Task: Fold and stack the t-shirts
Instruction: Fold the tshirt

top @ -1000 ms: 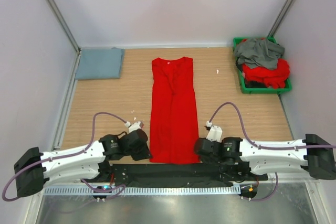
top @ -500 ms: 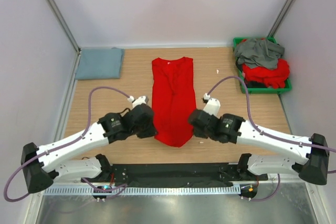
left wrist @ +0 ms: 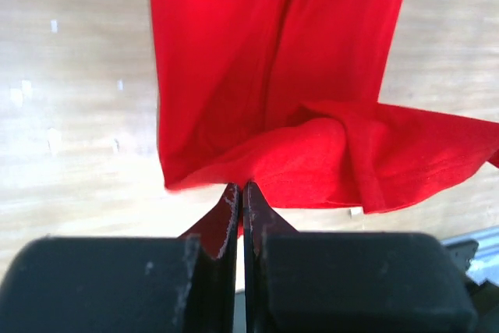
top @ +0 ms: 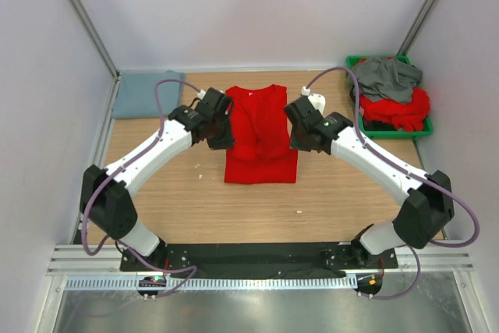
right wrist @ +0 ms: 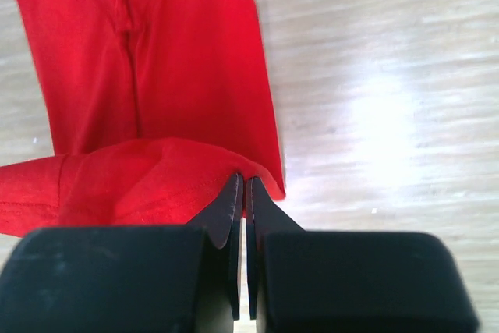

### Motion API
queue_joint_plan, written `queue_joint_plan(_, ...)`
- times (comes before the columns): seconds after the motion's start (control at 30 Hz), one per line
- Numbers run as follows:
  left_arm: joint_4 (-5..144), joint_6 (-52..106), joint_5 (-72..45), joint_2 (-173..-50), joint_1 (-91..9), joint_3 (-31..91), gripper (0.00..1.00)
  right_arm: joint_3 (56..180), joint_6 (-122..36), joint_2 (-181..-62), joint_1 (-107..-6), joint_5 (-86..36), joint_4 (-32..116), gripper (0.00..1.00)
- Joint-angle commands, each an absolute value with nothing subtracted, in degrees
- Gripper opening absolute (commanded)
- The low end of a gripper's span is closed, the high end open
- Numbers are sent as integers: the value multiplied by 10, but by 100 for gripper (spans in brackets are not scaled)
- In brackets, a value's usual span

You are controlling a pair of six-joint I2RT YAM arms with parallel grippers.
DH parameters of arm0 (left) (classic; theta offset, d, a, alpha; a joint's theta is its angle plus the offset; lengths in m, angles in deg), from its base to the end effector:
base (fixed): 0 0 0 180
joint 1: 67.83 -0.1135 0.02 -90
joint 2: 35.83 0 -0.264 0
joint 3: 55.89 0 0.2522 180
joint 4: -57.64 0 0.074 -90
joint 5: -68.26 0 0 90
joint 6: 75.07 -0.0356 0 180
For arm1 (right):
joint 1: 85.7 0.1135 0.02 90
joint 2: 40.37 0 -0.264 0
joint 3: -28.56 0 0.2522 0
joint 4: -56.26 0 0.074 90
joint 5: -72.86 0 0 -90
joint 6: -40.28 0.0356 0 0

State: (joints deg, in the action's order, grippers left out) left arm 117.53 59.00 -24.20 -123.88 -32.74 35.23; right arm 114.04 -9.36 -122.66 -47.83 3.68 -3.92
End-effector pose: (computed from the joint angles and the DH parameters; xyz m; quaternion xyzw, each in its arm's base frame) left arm 0.2650 -0.1843 0.2992 -0.0811 0.9547 -0.1660 0.2331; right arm 0.2405 0.1710 0.2992 0.0718 0.9417 0.0419 0.3261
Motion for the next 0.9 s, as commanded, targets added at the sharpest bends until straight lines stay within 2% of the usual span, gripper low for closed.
queue_joint_plan(0.0, 1197, 531, -220, -1290, -359, 411, 0, 1196, -161, -1267, -511, 5, -10, 1)
queue_joint_plan(0.53, 1196, 499, -171, -1462, -432, 501, 0, 1264, -203, -1435, -577, -54, 26, 1)
queue_joint_plan(0.6, 1201, 493, -163, -1488, -440, 534, 4, 1280, -207, -1457, -584, -57, 27, 1)
queue_joint_plan(0.7, 1223, 481, -152, -1555, -456, 612, 18, 1337, -213, -1517, -598, -64, 10, 13)
queue_joint_plan(0.77, 1270, 475, -147, -1625, -465, 673, 26, 1403, -222, -1574, -612, -70, 3, 47)
queue_joint_plan(0.8, 1291, 473, -148, -1652, -475, 746, 45, 1433, -228, -1595, -618, -68, -16, 58)
queue_joint_plan(0.83, 1312, 472, -148, -1674, -479, 783, 55, 1503, -233, -1642, -630, -65, -35, 70)
queue_joint_plan(0.87, 1345, 473, -151, -1713, -487, 818, 69, 1536, -240, -1659, -635, -67, -66, 73)
